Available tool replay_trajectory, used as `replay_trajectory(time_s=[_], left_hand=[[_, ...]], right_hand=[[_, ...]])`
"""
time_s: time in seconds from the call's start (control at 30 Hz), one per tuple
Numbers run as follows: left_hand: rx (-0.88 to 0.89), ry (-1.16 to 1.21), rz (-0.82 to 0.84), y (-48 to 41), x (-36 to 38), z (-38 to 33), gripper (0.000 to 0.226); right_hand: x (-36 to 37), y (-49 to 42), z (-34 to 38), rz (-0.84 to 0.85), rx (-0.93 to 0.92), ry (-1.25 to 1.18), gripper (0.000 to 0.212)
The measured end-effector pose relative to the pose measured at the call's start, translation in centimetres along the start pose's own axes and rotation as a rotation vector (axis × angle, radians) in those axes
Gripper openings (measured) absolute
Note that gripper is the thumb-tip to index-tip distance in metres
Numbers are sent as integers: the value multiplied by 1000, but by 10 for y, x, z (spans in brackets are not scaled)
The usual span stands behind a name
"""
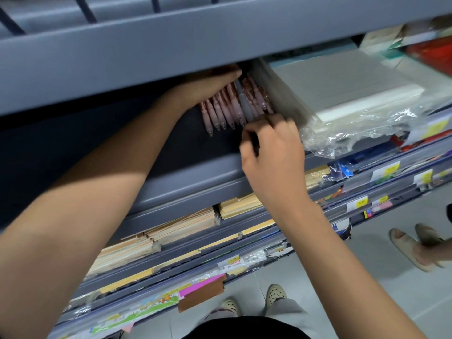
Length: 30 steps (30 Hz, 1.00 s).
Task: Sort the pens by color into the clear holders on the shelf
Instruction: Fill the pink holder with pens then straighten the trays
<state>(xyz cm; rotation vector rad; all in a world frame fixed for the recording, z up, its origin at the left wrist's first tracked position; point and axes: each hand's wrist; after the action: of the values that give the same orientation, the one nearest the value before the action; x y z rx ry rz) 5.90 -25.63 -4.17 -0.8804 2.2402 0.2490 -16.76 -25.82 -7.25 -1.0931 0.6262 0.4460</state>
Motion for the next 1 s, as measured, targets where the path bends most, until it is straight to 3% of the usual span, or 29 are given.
replay_trajectory(time_s=[0.2, 0.37, 0.6, 0.87, 1.0], left_hand=[[135, -150, 107, 2, 13, -9, 49], [117, -175, 153, -1, 19, -15, 61], [118, -174, 180, -7, 15, -13, 59], [128, -106, 186, -6, 13, -17, 45], [78, -46, 121, -4, 16, -16, 32]], right_hand=[[-2, 14, 3, -6, 39, 68, 13], [-7, 12, 2, 12, 18, 106, 17], [-8, 7, 0, 45, -4, 162, 16], [-12, -6, 4, 177, 143, 74, 14], [-2, -36, 7, 329, 162, 95, 56]])
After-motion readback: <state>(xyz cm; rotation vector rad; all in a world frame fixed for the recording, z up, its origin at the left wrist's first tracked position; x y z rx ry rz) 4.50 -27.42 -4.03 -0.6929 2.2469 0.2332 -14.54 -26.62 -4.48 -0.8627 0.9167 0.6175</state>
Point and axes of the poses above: each hand's wrist, its own y-axis away from the middle knuckle, its own x-axis out of the palm, z = x × y, and after that the axes turned 7 degrees about -x, right-handed
